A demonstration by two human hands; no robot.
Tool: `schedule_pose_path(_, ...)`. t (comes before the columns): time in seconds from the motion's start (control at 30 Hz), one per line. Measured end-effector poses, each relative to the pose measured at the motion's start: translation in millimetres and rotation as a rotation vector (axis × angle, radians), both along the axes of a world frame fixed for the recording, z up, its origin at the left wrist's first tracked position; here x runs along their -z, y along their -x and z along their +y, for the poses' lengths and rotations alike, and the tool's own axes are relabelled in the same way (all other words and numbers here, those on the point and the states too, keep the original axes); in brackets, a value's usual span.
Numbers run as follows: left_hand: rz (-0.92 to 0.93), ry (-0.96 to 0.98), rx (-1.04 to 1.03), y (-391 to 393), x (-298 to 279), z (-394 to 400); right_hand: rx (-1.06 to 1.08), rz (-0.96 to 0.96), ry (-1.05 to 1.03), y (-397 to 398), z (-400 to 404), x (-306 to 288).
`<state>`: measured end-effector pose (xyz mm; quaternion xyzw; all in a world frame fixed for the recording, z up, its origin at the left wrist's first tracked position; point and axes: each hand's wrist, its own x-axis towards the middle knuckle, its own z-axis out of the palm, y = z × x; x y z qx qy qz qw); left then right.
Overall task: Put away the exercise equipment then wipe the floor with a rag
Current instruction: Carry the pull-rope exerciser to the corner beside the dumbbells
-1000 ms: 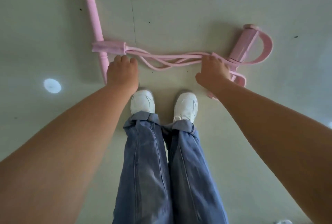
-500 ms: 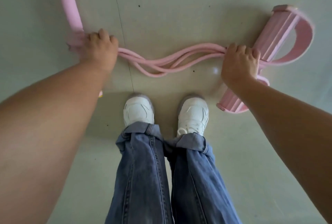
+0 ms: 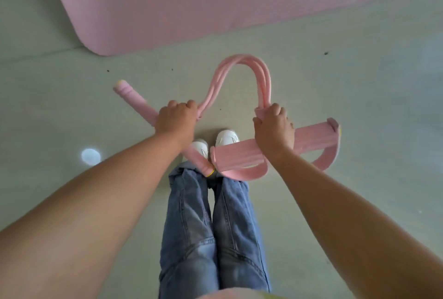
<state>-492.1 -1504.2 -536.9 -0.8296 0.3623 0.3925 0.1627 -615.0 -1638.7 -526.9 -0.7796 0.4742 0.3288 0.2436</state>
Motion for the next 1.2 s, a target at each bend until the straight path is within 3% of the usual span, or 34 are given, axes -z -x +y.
schedule_pose_path(0.5, -0.013, 0.250, 0.350, 34.5, -258.7, -145.0, 0.488, -0.126, 0.227, 130.6, -73.9, -277.8)
schedule_pose_path(0.7, -0.089, 0.251, 0.693, 109.3, -340.4, -242.2, 0.612, -0.144, 0.220, 203.0, -100.1, -327.4)
schedule_pose_path(0.87, -0.163, 0.313, 0.996, 190.3, -388.7, -336.4, 0.634, -0.208, 0.300, 274.2, -172.3, -361.5)
schedule_pose_path(1.2, -0.140, 0.455, 1.108, 358.9, -458.7, -522.9, 0.639, -0.312, 0.456, 450.6, -349.8, -442.3)
